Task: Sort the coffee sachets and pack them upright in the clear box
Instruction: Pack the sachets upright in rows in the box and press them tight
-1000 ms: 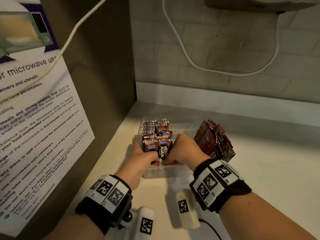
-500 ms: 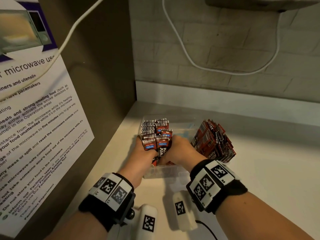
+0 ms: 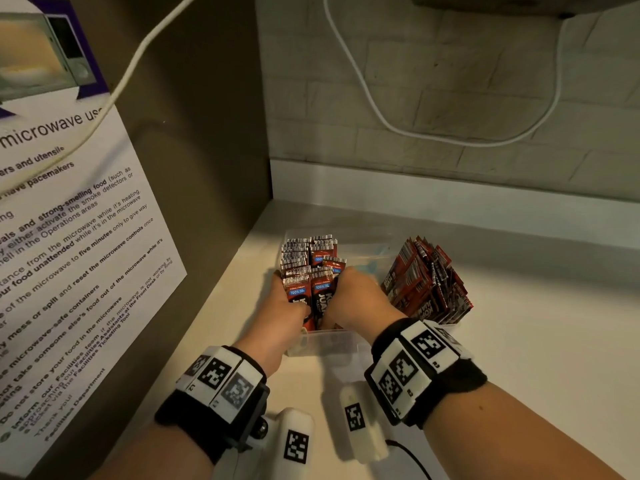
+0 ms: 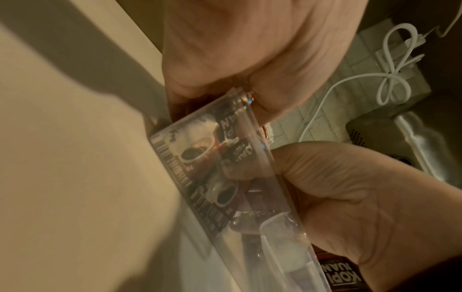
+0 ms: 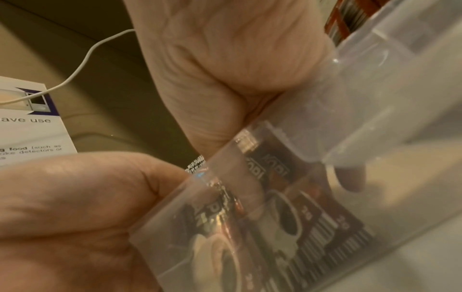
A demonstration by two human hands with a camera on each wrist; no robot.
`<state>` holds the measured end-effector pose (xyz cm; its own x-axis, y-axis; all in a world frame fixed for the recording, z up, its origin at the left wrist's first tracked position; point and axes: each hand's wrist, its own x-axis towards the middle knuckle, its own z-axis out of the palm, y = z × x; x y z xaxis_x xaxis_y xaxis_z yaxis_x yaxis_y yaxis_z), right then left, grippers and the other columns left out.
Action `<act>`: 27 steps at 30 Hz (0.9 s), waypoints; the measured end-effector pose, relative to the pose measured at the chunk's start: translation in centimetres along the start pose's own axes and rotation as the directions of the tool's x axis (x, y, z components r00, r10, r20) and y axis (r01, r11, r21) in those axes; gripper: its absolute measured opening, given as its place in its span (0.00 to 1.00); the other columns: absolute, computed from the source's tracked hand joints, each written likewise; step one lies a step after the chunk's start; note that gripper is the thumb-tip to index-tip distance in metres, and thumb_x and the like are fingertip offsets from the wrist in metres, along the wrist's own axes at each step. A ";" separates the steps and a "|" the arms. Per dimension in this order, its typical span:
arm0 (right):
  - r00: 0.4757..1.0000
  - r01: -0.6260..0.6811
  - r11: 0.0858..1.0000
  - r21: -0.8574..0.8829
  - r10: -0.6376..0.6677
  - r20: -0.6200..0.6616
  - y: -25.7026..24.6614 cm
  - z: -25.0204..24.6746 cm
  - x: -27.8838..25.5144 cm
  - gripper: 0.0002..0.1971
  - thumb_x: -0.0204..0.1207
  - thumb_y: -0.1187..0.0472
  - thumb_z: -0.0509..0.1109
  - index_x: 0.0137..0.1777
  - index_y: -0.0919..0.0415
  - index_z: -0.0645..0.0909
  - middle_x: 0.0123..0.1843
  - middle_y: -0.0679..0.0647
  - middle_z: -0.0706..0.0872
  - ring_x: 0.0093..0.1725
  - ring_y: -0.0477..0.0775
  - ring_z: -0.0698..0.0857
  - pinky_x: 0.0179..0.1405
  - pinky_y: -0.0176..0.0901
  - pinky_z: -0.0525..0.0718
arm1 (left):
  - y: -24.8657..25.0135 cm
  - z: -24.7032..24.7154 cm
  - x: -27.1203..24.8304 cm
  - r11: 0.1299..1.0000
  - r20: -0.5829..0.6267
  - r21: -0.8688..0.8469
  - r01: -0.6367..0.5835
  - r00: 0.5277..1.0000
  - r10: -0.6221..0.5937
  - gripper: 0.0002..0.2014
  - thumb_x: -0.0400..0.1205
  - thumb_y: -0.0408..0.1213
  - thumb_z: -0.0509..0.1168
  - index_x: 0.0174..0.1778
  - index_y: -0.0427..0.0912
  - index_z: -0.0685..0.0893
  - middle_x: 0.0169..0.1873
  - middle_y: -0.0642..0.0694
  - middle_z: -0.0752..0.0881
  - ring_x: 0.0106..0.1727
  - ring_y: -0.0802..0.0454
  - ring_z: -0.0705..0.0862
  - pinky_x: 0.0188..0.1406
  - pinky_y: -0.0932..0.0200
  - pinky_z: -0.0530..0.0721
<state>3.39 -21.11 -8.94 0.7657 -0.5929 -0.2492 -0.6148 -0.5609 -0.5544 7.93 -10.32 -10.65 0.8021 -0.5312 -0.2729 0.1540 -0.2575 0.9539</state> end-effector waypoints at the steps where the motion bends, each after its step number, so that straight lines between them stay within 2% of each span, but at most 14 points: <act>1: 1.000 0.005 1.000 -0.001 -0.005 -0.009 0.0 0.1 0.0 0.14 0.67 0.67 0.74 0.51 0.58 0.76 0.38 0.48 0.78 0.46 0.55 0.83 0.42 0.41 0.78 | 0.0 0.0 0.0 1.000 -0.001 -0.002 -0.001 1.000 0.001 0.31 0.79 0.16 0.55 0.67 0.59 0.71 0.54 0.47 0.87 0.56 0.49 0.86 0.51 0.49 0.86; 3: 1.000 0.008 1.000 0.024 -0.007 -0.029 -0.1 0.2 -0.1 0.14 0.66 0.67 0.75 0.49 0.57 0.76 0.39 0.48 0.79 0.44 0.53 0.82 0.42 0.41 0.78 | 0.0 0.1 0.0 1.000 -0.004 -0.008 0.000 1.000 0.000 0.31 0.79 0.17 0.55 0.69 0.57 0.70 0.54 0.47 0.87 0.56 0.48 0.85 0.54 0.48 0.86; 6: 0.997 0.016 0.996 0.089 -0.009 -0.076 -0.3 -0.2 -0.2 0.21 0.68 0.67 0.75 0.60 0.60 0.73 0.50 0.53 0.80 0.52 0.56 0.83 0.45 0.43 0.79 | -0.1 0.0 0.0 1.000 -0.002 -0.007 -0.001 1.000 0.001 0.31 0.79 0.16 0.55 0.69 0.56 0.71 0.53 0.46 0.87 0.56 0.48 0.85 0.56 0.47 0.86; 10: 0.990 0.051 0.992 0.120 -0.034 -0.138 -0.3 -0.5 -0.1 0.22 0.69 0.68 0.74 0.61 0.61 0.71 0.58 0.58 0.83 0.57 0.59 0.84 0.53 0.49 0.84 | -0.1 -0.1 0.1 1.000 0.010 0.003 -0.008 1.000 0.008 0.31 0.79 0.16 0.56 0.71 0.54 0.72 0.53 0.48 0.87 0.54 0.53 0.85 0.43 0.57 0.84; 13: 0.994 0.048 0.990 0.130 -0.035 -0.102 -0.1 -0.2 -0.1 0.26 0.68 0.69 0.76 0.63 0.59 0.68 0.58 0.58 0.83 0.58 0.58 0.83 0.50 0.45 0.81 | -0.1 -0.1 0.1 1.000 0.006 -0.004 -0.004 1.000 0.004 0.31 0.79 0.16 0.56 0.71 0.54 0.72 0.53 0.47 0.87 0.54 0.52 0.85 0.42 0.57 0.83; 16: 0.997 0.050 0.990 0.134 -0.041 -0.073 -0.1 0.1 -0.1 0.31 0.66 0.68 0.78 0.64 0.55 0.67 0.57 0.55 0.84 0.57 0.58 0.84 0.55 0.49 0.84 | 0.0 0.0 -0.1 1.000 0.009 -0.012 -0.001 1.000 0.001 0.31 0.79 0.16 0.55 0.70 0.54 0.72 0.53 0.47 0.87 0.53 0.51 0.86 0.45 0.55 0.85; 19: 0.993 0.100 0.985 0.140 -0.091 -0.071 -0.2 0.0 -0.2 0.32 0.70 0.68 0.74 0.68 0.51 0.63 0.52 0.53 0.84 0.53 0.57 0.85 0.53 0.50 0.84 | 0.3 -0.1 -0.2 0.999 0.027 -0.043 -0.008 1.000 0.009 0.30 0.80 0.16 0.54 0.67 0.56 0.71 0.52 0.48 0.86 0.49 0.57 0.85 0.37 0.63 0.83; 20: 0.992 0.111 0.984 0.141 -0.102 -0.069 -0.2 -0.1 -0.3 0.32 0.72 0.69 0.72 0.70 0.51 0.61 0.50 0.52 0.83 0.50 0.56 0.84 0.50 0.47 0.82 | 0.3 0.0 -0.3 0.999 0.029 -0.051 -0.008 1.000 0.010 0.30 0.80 0.16 0.54 0.67 0.56 0.71 0.53 0.48 0.86 0.48 0.57 0.84 0.34 0.65 0.82; 22: 0.993 0.102 0.985 0.142 -0.093 -0.067 -0.3 -0.1 -0.3 0.33 0.72 0.72 0.69 0.72 0.54 0.57 0.49 0.53 0.81 0.47 0.55 0.81 0.47 0.45 0.79 | 0.4 -0.1 -0.3 0.998 0.030 -0.062 -0.005 1.000 0.006 0.30 0.80 0.16 0.54 0.68 0.56 0.70 0.54 0.47 0.86 0.49 0.55 0.85 0.35 0.64 0.83; 25: 0.996 0.065 0.988 0.137 -0.056 -0.071 -0.3 0.2 -0.2 0.34 0.71 0.72 0.71 0.71 0.60 0.57 0.56 0.58 0.82 0.54 0.59 0.83 0.50 0.46 0.81 | 0.3 -0.2 -0.3 0.998 0.029 -0.066 -0.008 1.000 0.009 0.30 0.80 0.16 0.54 0.68 0.55 0.71 0.54 0.47 0.87 0.50 0.53 0.87 0.38 0.60 0.83; 27: 0.995 0.073 0.986 0.150 -0.062 -0.080 -0.2 0.2 -0.3 0.29 0.71 0.71 0.71 0.67 0.61 0.59 0.55 0.57 0.82 0.56 0.60 0.84 0.47 0.44 0.79 | 0.3 -0.1 -0.3 0.998 0.025 -0.068 -0.014 1.000 0.015 0.29 0.80 0.16 0.54 0.68 0.55 0.72 0.52 0.48 0.87 0.48 0.54 0.87 0.36 0.62 0.84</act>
<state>3.35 -20.72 -8.92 0.7849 -0.6011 -0.1505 -0.5216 -0.5098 -0.6841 7.79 -10.15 -10.23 0.7900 -0.5547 -0.2611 0.1821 -0.1944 0.9639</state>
